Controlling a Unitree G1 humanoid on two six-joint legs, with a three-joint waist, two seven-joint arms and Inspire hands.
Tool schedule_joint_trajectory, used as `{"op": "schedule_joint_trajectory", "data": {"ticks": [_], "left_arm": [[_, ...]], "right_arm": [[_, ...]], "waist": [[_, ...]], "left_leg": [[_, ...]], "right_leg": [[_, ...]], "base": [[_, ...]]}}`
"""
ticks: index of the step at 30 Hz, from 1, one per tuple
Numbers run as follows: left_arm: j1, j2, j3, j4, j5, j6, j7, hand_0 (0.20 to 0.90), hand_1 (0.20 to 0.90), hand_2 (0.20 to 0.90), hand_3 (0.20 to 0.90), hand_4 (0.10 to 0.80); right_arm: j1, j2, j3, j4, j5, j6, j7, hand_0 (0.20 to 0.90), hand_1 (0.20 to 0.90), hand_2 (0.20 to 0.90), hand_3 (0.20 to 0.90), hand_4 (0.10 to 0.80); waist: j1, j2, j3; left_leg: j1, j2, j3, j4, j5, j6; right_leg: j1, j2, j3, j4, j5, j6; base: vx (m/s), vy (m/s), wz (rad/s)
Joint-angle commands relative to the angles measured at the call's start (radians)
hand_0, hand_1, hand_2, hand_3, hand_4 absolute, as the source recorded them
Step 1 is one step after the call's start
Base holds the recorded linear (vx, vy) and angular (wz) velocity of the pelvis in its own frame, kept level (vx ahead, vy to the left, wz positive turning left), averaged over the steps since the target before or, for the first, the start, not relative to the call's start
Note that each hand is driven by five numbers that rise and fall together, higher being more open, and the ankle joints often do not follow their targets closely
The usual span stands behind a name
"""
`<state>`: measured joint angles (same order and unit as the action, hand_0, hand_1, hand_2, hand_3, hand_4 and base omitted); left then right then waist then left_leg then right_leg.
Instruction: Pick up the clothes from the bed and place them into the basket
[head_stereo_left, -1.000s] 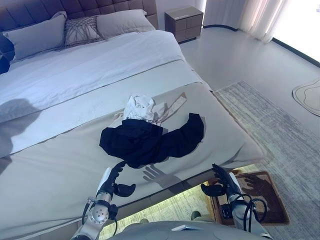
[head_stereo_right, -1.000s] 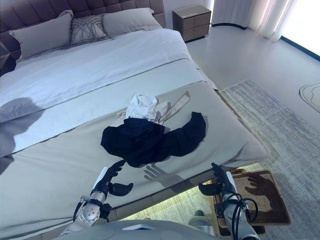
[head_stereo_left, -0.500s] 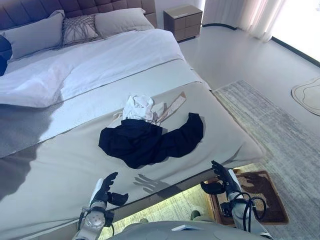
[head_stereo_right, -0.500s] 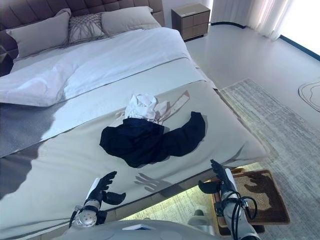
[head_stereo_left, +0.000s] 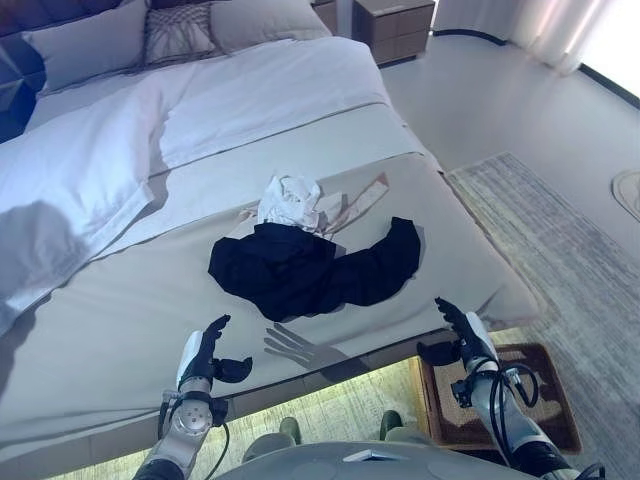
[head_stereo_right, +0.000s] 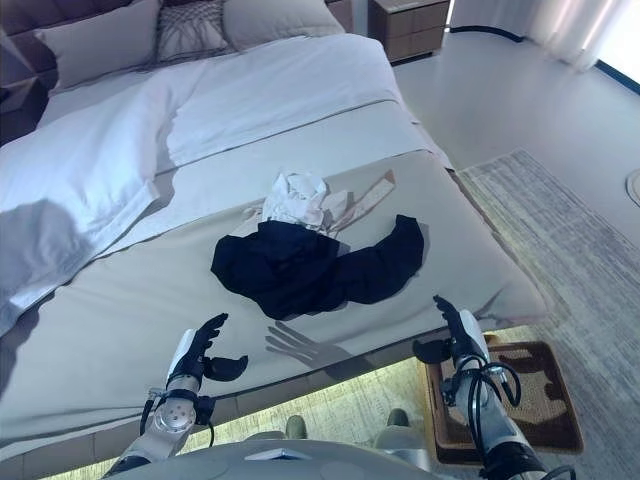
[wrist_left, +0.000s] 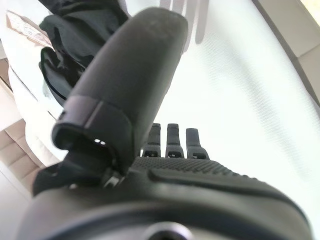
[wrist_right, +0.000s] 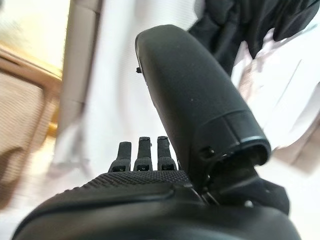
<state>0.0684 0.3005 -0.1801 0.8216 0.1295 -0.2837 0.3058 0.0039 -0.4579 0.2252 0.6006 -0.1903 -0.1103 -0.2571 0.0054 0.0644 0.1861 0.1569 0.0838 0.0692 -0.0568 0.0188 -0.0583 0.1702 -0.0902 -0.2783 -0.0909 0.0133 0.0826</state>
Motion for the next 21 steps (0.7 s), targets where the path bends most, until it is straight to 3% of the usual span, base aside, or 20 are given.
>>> {"op": "schedule_joint_trajectory", "data": {"ticks": [1, 6, 12, 18, 21], "left_arm": [[-0.038, 0.105, 0.017, -0.103, 0.052, -0.04, 0.053, 0.9, 0.9, 0.9, 0.9, 0.8], [-0.023, 0.144, 0.01, -0.152, 0.072, -0.027, 0.0, 0.9, 0.9, 0.9, 0.9, 0.8], [-0.099, 0.183, -0.04, -0.207, 0.036, -0.09, 0.059, 0.9, 0.9, 0.9, 0.9, 0.8], [-0.103, 0.219, -0.05, -0.251, 0.044, -0.096, 0.09, 0.9, 0.9, 0.9, 0.9, 0.8], [-0.11, 0.236, -0.061, -0.304, 0.043, -0.135, 0.135, 0.9, 0.9, 0.9, 0.9, 0.8]], "right_arm": [[-0.151, -0.033, 0.03, -0.126, -0.043, -0.048, -0.023, 0.9, 0.9, 0.9, 0.9, 0.8], [-0.255, -0.106, 0.037, -0.172, -0.102, 0.001, -0.023, 0.9, 0.9, 0.9, 0.9, 0.8], [-0.538, -0.188, 0.103, -0.12, -0.097, 0.135, -0.037, 0.9, 0.9, 0.9, 0.9, 0.8], [-0.734, -0.184, 0.179, -0.033, -0.072, 0.163, -0.054, 0.9, 0.9, 0.9, 0.9, 0.8], [-0.8, -0.186, 0.206, -0.006, -0.074, 0.178, -0.059, 0.9, 0.9, 0.9, 0.9, 0.8]], "waist": [[0.045, -0.059, -0.04], [0.1, -0.055, -0.026], [0.169, -0.031, 0.067], [0.242, -0.012, 0.181], [0.262, 0.0, 0.223]], "left_leg": [[-0.052, -0.087, 0.009, 0.078, -0.105, 0.035], [-0.1, -0.089, -0.035, 0.124, -0.101, 0.027], [-0.278, -0.11, -0.095, 0.289, -0.105, 0.015], [-0.431, -0.122, -0.102, 0.468, -0.146, 0.032], [-0.515, -0.145, -0.096, 0.574, -0.174, 0.05]], "right_leg": [[-0.055, 0.033, 0.029, 0.182, -0.149, -0.037], [-0.086, 0.025, -0.009, 0.26, -0.186, -0.056], [-0.219, -0.024, -0.059, 0.416, -0.218, -0.097], [-0.373, -0.078, -0.094, 0.67, -0.281, -0.131], [-0.453, -0.102, -0.102, 0.793, -0.314, -0.151]], "base": [[0.051, -0.022, 0.2], [0.047, -0.001, 0.31], [-0.146, 0.048, 0.38], [-0.087, -0.002, 0.29], [-0.039, 0.028, 0.24]]}}
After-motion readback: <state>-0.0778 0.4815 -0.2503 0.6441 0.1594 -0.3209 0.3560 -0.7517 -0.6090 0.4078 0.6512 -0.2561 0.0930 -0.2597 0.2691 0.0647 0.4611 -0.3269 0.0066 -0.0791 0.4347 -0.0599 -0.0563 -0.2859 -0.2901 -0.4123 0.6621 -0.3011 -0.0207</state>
